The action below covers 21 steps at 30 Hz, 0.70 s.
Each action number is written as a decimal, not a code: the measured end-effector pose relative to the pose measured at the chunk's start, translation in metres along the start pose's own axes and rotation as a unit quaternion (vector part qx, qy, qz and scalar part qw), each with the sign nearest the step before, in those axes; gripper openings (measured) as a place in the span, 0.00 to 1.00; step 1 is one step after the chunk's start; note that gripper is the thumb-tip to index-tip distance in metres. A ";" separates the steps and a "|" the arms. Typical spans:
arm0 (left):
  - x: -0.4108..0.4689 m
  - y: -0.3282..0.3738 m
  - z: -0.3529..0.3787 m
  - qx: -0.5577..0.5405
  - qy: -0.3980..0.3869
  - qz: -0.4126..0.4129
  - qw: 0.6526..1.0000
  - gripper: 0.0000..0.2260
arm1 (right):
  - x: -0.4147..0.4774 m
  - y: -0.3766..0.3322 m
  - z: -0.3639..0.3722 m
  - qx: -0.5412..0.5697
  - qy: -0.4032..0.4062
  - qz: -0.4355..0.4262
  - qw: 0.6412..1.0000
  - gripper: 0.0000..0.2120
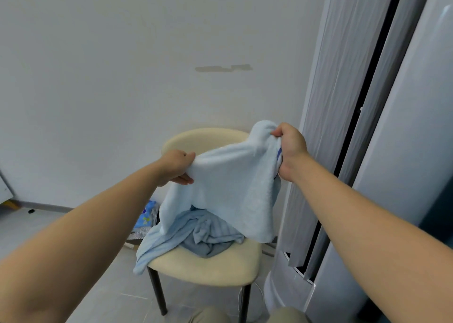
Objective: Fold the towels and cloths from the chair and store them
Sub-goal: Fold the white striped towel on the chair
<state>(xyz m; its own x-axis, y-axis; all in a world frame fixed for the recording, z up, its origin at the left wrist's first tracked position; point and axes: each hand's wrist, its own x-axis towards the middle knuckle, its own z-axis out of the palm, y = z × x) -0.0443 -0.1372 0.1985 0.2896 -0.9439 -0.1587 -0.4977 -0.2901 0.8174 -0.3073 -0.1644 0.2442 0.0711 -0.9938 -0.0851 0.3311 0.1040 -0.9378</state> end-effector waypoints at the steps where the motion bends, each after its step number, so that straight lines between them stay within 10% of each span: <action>1: 0.002 0.000 0.000 -0.026 0.010 -0.001 1.000 0.20 | 0.001 0.001 0.000 -0.006 0.004 0.000 1.000 0.01; 9: -0.011 0.037 0.010 -0.112 0.172 0.098 0.974 0.14 | -0.007 0.015 0.010 -0.220 -0.095 0.028 0.971 0.06; 16: -0.018 0.067 0.018 -0.258 0.073 0.130 0.955 0.12 | -0.010 0.043 0.020 -0.371 -0.253 0.023 0.893 0.27; 21: -0.027 0.069 0.020 -0.280 0.001 0.088 0.956 0.16 | -0.008 0.051 0.028 -0.351 -0.179 -0.028 0.919 0.13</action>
<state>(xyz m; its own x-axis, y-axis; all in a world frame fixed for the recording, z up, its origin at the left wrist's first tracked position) -0.1033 -0.1347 0.2481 0.2443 -0.9696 0.0096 -0.0239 0.0039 0.9997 -0.2648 -0.1505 0.2065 0.4183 -0.9077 -0.0316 -0.3363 -0.1224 -0.9338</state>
